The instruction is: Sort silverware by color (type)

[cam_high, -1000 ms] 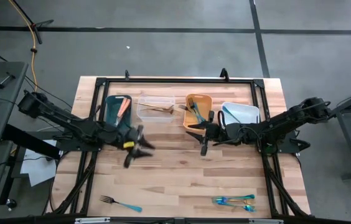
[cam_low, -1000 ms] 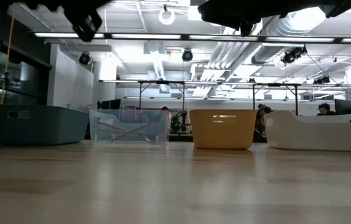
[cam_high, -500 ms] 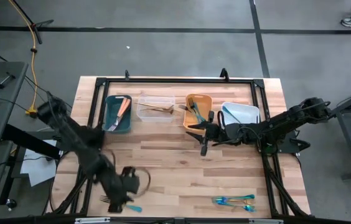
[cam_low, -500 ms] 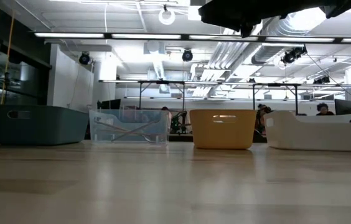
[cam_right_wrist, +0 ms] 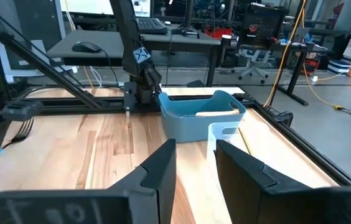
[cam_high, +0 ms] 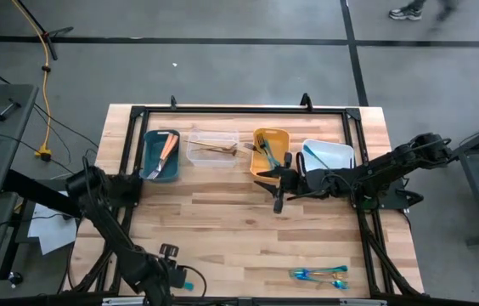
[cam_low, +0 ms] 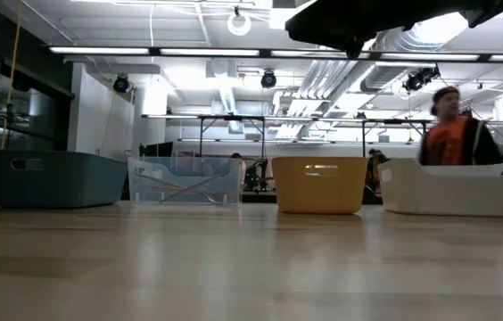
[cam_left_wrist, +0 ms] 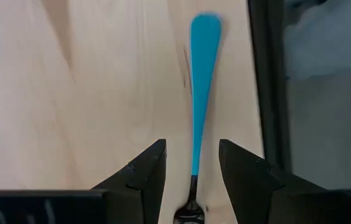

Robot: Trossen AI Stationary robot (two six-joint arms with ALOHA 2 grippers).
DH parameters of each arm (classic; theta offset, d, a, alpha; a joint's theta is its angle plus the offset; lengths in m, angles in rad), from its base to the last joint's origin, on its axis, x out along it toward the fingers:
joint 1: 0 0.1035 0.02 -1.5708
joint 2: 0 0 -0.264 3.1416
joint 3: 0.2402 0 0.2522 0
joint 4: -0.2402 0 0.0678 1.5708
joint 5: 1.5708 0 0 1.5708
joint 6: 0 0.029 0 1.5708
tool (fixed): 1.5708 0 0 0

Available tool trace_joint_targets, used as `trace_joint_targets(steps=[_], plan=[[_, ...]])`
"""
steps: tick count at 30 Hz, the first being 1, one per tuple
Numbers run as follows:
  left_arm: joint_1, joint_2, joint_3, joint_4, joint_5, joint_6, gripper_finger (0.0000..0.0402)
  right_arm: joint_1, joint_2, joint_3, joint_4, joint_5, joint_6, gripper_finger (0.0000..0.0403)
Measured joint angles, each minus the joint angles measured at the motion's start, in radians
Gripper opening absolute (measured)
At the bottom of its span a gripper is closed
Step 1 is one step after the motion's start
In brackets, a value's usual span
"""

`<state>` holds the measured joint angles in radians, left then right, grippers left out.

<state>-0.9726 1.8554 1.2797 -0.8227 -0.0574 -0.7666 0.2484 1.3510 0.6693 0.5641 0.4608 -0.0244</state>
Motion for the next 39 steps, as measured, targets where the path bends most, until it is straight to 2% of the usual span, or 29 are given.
trace_joint_targets(steps=[7,15,23,32,39], plan=[[-0.011,0.019,-0.005,-0.014,-0.004,-0.023,0.0140,0.000,0.000,0.000,-0.007,0.000,-0.010,0.0108],[-0.025,0.019,-0.006,0.032,-0.075,-0.043,0.0140,0.000,0.000,0.000,-0.034,0.000,0.002,0.0108],[-0.054,0.023,-0.006,0.055,-0.072,-0.043,0.0140,0.000,0.000,0.000,-0.061,0.000,0.024,0.0108],[-0.085,0.098,-0.007,0.023,-0.031,-0.009,0.0140,0.000,0.000,0.000,-0.068,0.000,0.017,0.0108],[-0.085,0.123,-0.002,0.011,-0.013,-0.048,0.0140,0.000,0.000,0.000,-0.068,0.000,0.024,0.0108]])
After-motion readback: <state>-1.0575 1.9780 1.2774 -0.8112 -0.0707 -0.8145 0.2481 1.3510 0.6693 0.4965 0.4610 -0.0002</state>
